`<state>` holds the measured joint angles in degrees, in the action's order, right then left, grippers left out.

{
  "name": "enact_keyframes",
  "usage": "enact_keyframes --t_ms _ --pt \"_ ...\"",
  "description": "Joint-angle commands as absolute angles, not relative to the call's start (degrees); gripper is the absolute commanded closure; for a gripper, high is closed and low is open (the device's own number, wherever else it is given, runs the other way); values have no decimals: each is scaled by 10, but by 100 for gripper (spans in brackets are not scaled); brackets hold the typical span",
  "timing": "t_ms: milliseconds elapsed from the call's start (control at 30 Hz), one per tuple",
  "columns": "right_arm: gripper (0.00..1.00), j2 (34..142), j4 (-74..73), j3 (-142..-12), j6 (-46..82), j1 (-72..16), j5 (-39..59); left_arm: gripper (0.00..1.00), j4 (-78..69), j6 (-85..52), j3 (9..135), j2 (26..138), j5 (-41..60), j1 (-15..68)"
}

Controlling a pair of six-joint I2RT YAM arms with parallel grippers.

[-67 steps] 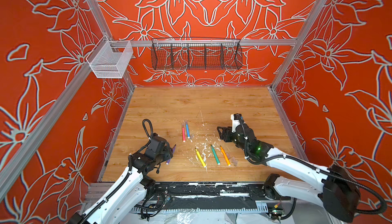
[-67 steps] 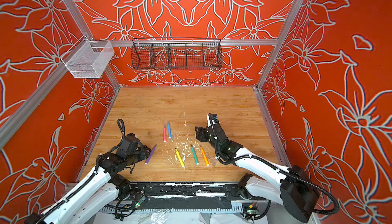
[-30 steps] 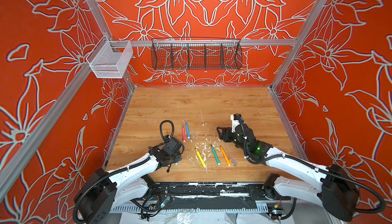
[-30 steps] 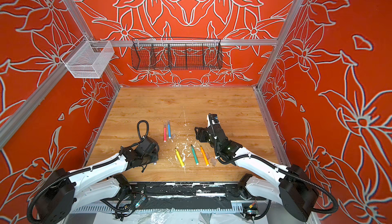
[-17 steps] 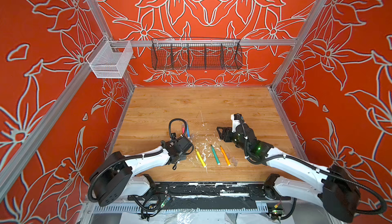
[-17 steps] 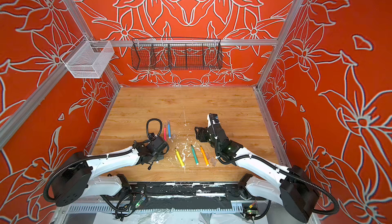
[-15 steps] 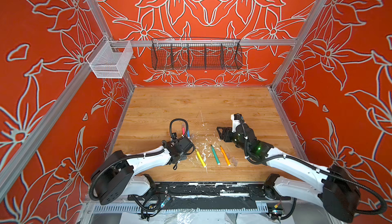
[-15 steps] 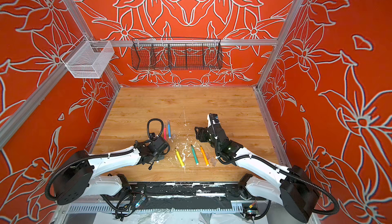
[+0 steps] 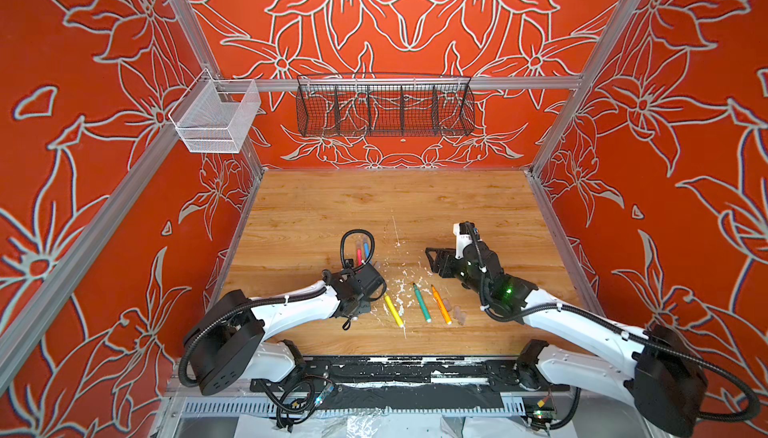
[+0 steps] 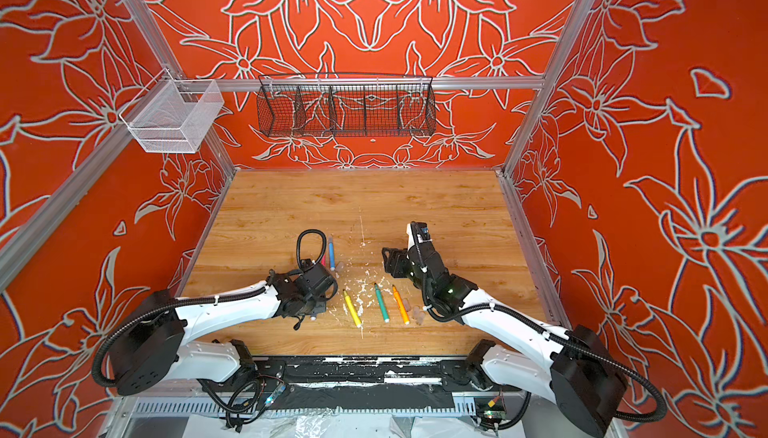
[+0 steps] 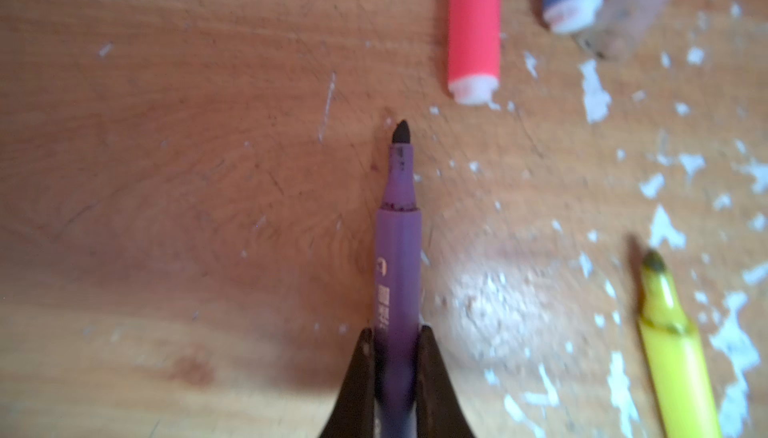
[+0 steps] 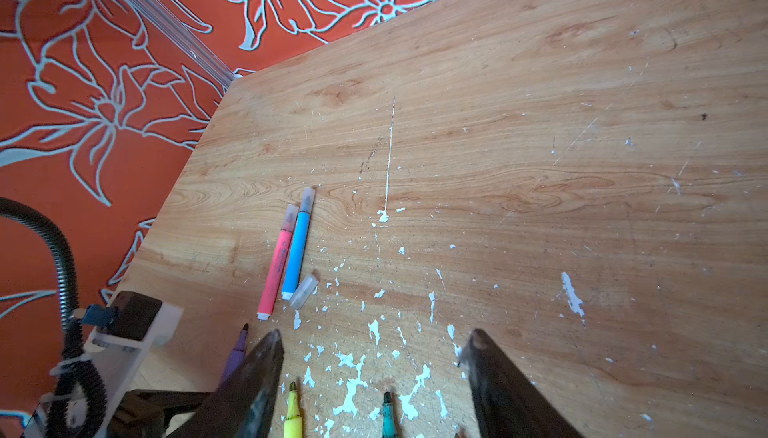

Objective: Insert the pens into the pen caps

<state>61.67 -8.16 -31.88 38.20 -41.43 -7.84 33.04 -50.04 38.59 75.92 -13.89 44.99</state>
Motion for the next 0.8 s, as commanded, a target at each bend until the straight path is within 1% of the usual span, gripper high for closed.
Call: enact_keyframes --t_ms 0,167,333,400,500,633,700,767 --pt "28 607 -73 -324 390 -410 -95 100 399 -464 447 716 -134 440" --pt "28 609 -76 -323 392 -408 -89 100 370 -392 527 684 -92 413" --pt "28 610 -88 -317 400 -405 -81 100 308 -323 599 700 -67 410" --pt "28 608 -91 -317 401 -404 -77 100 278 -298 610 710 -54 410" --pt "28 603 -90 -315 401 -403 -76 100 183 -236 578 716 -22 410" --pt "28 596 -106 -308 404 -403 -60 100 6 -158 462 714 1 412" --pt "29 590 -119 -303 403 -403 -37 100 -13 -147 445 715 31 413" --pt "30 580 -146 -292 398 -403 -14 100 -43 -142 430 712 85 413"
